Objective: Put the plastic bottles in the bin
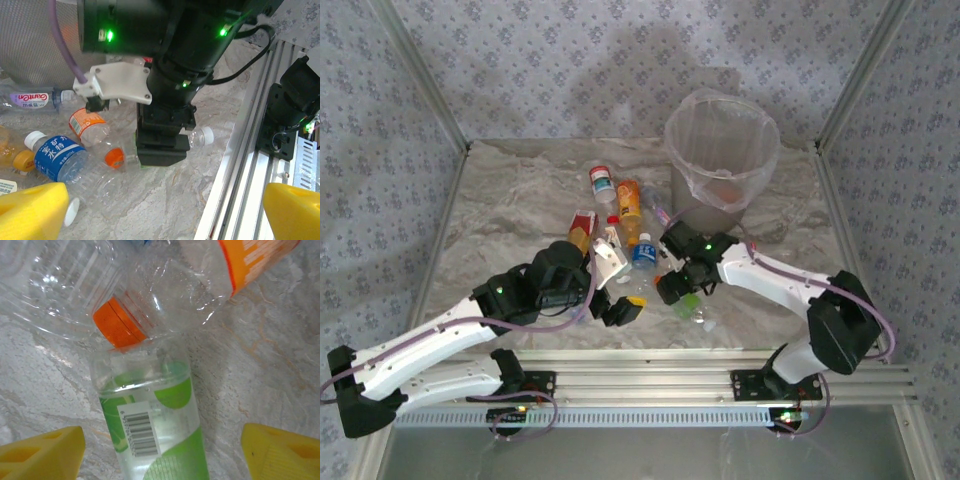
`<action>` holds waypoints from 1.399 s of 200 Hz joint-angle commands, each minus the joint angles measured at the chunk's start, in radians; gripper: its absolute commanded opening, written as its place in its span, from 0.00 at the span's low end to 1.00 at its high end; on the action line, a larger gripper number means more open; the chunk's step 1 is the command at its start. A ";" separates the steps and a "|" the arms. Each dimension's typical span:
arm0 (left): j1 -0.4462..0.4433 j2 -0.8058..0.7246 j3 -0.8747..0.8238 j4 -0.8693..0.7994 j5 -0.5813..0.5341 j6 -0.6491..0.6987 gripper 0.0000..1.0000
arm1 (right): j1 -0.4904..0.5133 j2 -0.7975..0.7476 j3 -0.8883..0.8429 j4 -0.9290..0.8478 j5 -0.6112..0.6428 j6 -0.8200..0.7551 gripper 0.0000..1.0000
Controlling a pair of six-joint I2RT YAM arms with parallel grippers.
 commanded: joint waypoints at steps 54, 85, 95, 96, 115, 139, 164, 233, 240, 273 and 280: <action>-0.006 0.016 0.017 0.051 -0.010 0.001 1.00 | 0.019 0.098 -0.031 0.045 0.039 0.033 0.81; -0.004 0.026 0.016 0.061 -0.009 0.000 1.00 | 0.025 0.114 -0.049 0.065 0.042 0.043 0.78; -0.004 0.030 0.019 0.061 -0.011 -0.001 1.00 | 0.027 0.119 -0.053 0.070 0.049 0.045 0.78; -0.004 0.031 0.020 0.061 -0.011 -0.001 1.00 | 0.027 0.119 -0.053 0.070 0.051 0.045 0.77; -0.004 0.037 0.022 0.062 -0.014 -0.003 1.00 | 0.030 0.128 -0.060 0.077 0.057 0.049 0.76; -0.004 0.043 0.022 0.070 -0.015 -0.008 1.00 | 0.029 0.140 -0.065 0.084 0.069 0.057 0.75; -0.003 0.048 0.019 0.080 -0.012 -0.015 1.00 | 0.030 0.142 -0.074 0.086 0.079 0.075 0.72; -0.002 0.070 0.019 0.102 -0.014 -0.036 1.00 | -0.006 0.050 -0.140 0.095 0.053 0.136 0.62; -0.002 0.071 0.019 0.112 -0.016 -0.045 1.00 | -0.017 0.031 -0.148 0.095 0.045 0.140 0.62; 0.000 0.082 0.017 0.170 -0.008 -0.079 1.00 | -0.066 -0.071 -0.164 0.087 0.023 0.150 0.60; 0.002 0.086 0.017 0.177 -0.007 -0.084 1.00 | -0.076 -0.094 -0.162 0.082 0.020 0.150 0.60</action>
